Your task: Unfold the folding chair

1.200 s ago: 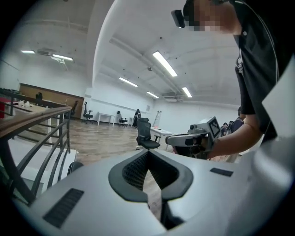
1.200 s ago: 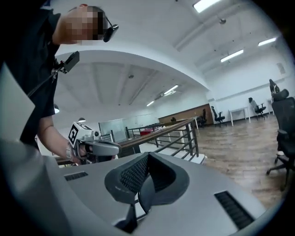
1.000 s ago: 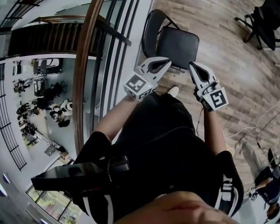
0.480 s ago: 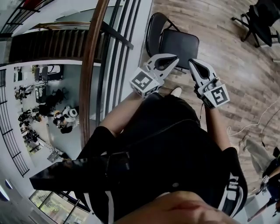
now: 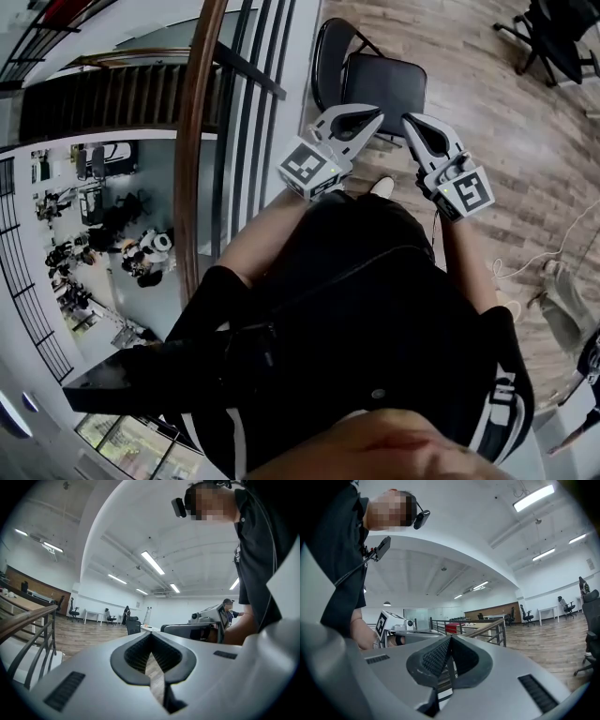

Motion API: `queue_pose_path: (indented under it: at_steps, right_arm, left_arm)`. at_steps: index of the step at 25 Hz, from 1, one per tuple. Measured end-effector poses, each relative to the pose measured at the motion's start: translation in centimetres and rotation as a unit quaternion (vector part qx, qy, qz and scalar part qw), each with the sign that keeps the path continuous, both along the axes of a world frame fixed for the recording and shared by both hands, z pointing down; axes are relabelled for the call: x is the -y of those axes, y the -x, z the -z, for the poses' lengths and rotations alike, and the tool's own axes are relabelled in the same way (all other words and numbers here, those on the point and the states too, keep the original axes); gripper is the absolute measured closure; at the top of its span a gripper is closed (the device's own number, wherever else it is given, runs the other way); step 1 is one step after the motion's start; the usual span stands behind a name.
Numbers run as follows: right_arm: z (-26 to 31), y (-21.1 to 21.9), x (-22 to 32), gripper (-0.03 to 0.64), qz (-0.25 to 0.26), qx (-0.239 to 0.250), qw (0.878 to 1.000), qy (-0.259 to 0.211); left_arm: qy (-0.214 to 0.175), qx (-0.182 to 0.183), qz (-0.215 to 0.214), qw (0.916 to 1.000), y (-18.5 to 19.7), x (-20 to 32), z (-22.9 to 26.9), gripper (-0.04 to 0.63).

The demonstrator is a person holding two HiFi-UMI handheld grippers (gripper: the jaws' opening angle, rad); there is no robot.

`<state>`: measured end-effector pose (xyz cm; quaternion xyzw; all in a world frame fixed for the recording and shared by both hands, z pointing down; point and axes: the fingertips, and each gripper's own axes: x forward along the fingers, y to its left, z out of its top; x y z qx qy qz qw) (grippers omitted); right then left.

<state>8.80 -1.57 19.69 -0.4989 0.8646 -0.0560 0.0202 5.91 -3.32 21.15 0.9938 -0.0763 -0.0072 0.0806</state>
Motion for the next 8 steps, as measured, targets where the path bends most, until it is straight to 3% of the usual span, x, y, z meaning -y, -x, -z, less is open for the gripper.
queue_pose_path:
  at_steps: [8]
  right_arm:
    - [0.15, 0.78, -0.57, 0.609, 0.001, -0.002, 1.0, -0.001]
  left_arm:
    - [0.0, 0.001, -0.005, 1.0, 0.29, -0.63, 0.13, 0.592]
